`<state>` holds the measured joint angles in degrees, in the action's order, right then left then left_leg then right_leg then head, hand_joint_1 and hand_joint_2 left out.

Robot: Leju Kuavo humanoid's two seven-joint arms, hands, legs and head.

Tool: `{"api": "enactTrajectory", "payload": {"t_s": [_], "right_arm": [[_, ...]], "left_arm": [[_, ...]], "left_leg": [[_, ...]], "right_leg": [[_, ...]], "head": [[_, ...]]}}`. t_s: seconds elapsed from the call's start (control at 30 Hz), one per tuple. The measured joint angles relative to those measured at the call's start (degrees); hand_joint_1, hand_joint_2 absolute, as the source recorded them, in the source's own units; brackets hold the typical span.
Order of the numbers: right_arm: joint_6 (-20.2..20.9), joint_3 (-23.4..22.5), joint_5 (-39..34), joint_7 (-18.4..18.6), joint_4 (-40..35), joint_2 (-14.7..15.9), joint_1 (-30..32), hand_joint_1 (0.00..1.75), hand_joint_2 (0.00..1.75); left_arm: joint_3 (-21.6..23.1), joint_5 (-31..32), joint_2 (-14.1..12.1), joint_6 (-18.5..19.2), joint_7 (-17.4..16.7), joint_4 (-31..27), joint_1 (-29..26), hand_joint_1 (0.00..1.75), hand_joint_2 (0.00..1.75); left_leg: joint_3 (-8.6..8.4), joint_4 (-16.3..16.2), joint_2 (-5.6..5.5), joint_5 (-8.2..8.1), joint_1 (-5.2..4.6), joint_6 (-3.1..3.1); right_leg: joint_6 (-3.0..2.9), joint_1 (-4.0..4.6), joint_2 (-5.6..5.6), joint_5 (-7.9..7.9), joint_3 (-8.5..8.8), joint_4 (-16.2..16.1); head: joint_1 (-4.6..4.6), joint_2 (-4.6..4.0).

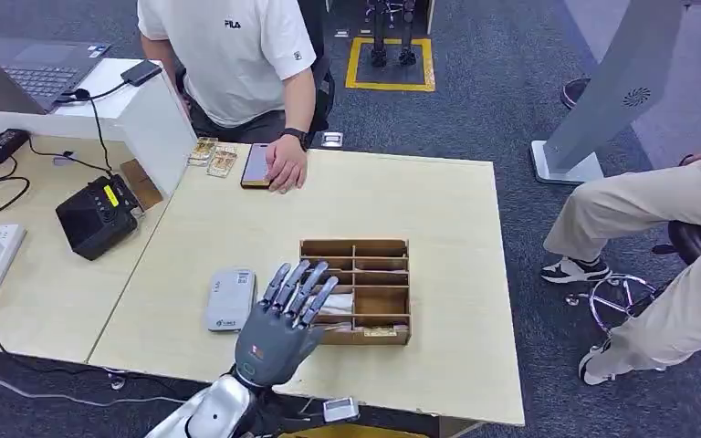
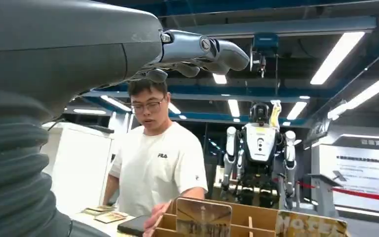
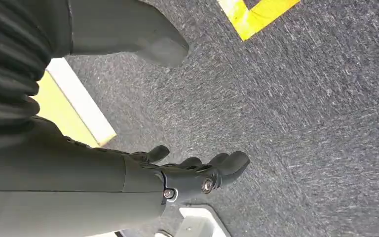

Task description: Pass the card to the sensor for recognition and then transmit it.

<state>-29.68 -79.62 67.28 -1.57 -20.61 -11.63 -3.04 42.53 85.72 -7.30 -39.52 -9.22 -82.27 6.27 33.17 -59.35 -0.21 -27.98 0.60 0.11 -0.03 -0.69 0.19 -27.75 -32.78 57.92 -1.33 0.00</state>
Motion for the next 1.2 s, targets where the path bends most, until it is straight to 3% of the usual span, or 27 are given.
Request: {"api": "enactTrajectory", "payload": {"t_s": [0.27,0.43,0.63,0.73,0.83,0.93,1.13,1.2], "right_arm": [[-0.28,-0.02,-0.66,0.02,0.17,0.15,0.03,0.00,1.75],[0.00,-0.02,-0.68,0.02,0.17,0.37,0.03,0.00,1.75],[0.02,-0.04,-0.65,-0.04,0.17,0.59,0.01,0.00,1.75],[0.00,-0.04,-0.63,-0.07,0.17,0.70,0.02,0.00,1.75],[-0.04,-0.04,-0.63,-0.07,0.17,0.74,0.02,0.00,1.75],[-0.07,-0.04,-0.61,-0.04,0.17,0.74,0.02,0.00,1.75],[-0.15,-0.04,-0.61,-0.04,0.15,0.74,0.02,0.00,1.75],[-0.15,-0.04,-0.61,-0.04,0.15,0.74,0.02,0.00,1.75]], "left_arm": [[-1.64,-0.94,0.02,0.00,9.61,3.21,-0.78,0.00,1.75],[-3.19,-2.58,0.22,0.00,13.20,4.87,-1.47,0.00,1.75],[-4.55,-2.51,0.85,0.00,13.85,7.21,-1.64,0.00,1.75],[-5.27,-2.54,1.40,0.00,14.33,7.95,-1.78,0.17,1.75],[-6.03,-3.08,2.05,0.00,14.73,8.30,-1.89,0.09,1.75],[-7.04,-3.69,2.78,0.00,15.36,8.61,-2.08,0.30,1.75],[-9.77,-4.13,4.43,0.00,16.13,8.61,-2.44,0.30,1.75],[-10.21,-4.13,4.85,0.00,16.13,8.61,-2.50,0.37,1.75]], "left_leg": [[-0.01,0.00,0.00,0.00,0.01,0.00],[0.00,0.00,0.00,0.00,0.01,0.00],[0.00,0.00,0.00,0.00,0.00,0.00],[0.00,0.00,0.00,0.00,-0.01,0.00],[0.00,0.00,0.00,0.00,0.00,0.00],[0.00,0.00,0.00,0.00,0.00,0.00],[0.00,0.00,0.00,0.00,0.00,0.00],[0.00,0.00,0.00,0.00,0.00,0.00]], "right_leg": [[0.00,0.00,0.00,0.00,0.00,0.00],[0.00,0.00,0.00,0.00,0.00,0.00],[0.00,0.00,0.00,0.00,0.00,0.00],[0.00,0.00,0.00,0.00,0.00,0.00],[0.00,0.00,0.00,0.00,0.00,0.00],[0.00,0.00,0.00,0.00,0.00,0.00],[0.00,0.00,0.00,0.00,0.00,0.00],[0.00,0.00,0.00,0.00,0.00,0.00]], "head": [[0.00,0.00],[0.00,0.00],[0.00,0.00],[0.00,0.00],[0.00,0.00],[0.00,0.00],[-0.02,0.00],[-0.02,0.00]]}}
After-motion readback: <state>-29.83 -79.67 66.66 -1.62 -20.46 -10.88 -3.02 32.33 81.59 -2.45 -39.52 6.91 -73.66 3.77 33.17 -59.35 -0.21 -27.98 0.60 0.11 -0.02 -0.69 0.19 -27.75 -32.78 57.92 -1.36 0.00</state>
